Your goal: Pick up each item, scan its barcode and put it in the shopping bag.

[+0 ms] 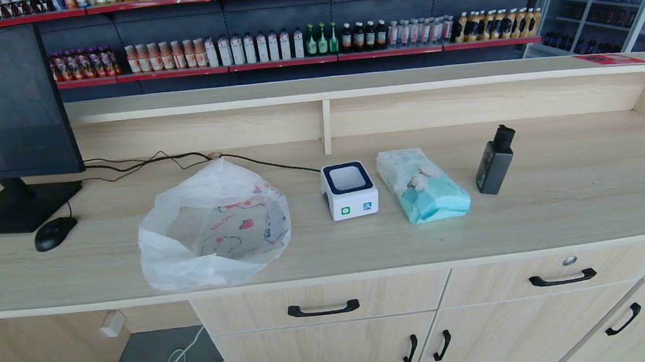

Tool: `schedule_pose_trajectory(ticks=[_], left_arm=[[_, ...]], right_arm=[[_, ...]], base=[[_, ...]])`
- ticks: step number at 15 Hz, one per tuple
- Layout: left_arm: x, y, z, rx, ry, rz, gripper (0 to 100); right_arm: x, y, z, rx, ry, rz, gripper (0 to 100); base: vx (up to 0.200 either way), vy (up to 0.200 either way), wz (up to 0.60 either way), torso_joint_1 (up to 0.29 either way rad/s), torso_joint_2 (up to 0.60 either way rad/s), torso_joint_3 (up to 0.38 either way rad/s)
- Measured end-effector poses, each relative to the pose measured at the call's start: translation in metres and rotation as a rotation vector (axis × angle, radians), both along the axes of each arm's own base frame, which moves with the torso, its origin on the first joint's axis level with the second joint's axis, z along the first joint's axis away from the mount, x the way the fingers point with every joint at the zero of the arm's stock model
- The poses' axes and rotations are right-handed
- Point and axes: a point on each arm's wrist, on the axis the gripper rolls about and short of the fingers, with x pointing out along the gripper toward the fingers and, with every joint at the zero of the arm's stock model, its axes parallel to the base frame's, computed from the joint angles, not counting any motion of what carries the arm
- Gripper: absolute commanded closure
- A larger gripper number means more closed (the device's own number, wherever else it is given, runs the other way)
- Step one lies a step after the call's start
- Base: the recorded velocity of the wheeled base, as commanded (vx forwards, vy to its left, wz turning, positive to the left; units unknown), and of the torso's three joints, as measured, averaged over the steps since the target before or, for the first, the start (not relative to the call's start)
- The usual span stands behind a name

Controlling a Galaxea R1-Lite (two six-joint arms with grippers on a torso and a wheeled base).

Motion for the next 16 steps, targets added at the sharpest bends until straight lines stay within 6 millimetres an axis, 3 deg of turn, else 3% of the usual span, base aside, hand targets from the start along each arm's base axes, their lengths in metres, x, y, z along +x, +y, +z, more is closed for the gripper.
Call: schedule_pose_trajectory(ticks=[4,9,12,16], left_arm=[[0.000,0.000,0.000,0.001,0.000,0.001,0],[0.000,0.000,0.000,0.003,0.000,0.000,0],[0.000,0.000,0.000,0.003,0.000,0.000,0],[0.000,0.000,0.000,0.003,0.000,0.001,0]], right_arm=[[-0.002,0.000,0.013,0.012,-0.072,0.003,0],[0.000,-0.001,0.062,0.022,-0.135,0.070,0],[0.027,0.001,0.098,0.032,-0.214,0.088,0],[0.084,0.005,0.137,0.044,-0.347,0.112,0]], base=[[0.000,0.000,0.00,0.000,0.00,0.000],[0.000,0.000,0.00,0.000,0.00,0.000],[0.000,0.000,0.00,0.000,0.00,0.000],[0.000,0.000,0.00,0.000,0.00,0.000]])
